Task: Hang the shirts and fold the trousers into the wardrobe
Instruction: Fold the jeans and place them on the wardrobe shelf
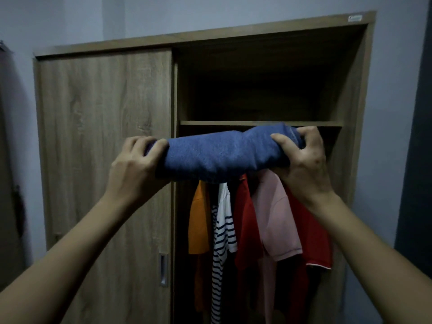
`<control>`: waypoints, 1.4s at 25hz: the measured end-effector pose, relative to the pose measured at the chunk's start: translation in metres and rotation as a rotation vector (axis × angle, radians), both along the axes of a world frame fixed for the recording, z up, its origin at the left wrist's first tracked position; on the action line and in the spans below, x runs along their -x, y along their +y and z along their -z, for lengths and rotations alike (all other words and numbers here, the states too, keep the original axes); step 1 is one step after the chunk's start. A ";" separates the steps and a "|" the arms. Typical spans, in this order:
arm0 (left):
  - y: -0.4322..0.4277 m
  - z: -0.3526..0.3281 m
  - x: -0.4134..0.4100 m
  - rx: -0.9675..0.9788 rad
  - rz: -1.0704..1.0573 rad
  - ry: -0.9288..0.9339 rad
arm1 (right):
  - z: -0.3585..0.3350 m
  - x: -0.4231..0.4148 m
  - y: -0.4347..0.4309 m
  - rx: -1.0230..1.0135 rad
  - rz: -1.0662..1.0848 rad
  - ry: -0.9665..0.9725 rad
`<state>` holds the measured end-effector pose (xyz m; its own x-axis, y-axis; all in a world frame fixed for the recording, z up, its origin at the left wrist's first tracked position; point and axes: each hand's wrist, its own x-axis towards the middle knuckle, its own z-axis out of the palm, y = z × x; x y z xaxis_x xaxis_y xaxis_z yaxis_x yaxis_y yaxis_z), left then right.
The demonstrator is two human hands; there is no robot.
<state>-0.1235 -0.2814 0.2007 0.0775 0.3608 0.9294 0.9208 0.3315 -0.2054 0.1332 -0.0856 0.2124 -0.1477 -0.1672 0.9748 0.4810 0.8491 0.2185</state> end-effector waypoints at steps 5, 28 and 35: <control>0.025 -0.001 -0.002 0.125 -0.069 0.139 | 0.006 0.009 0.007 -0.088 0.223 -0.264; 0.174 -0.147 0.008 -0.448 0.130 0.300 | -0.146 -0.010 0.103 -0.651 0.485 0.138; 0.309 -0.166 0.024 -0.405 -0.020 0.304 | -0.167 0.009 0.221 -0.631 0.567 0.119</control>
<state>-0.1479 0.0277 0.3664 0.3631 -0.0202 0.9315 0.8320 0.4571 -0.3144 0.1245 0.1353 0.3791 -0.2756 -0.6154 0.7385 0.8461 0.2094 0.4902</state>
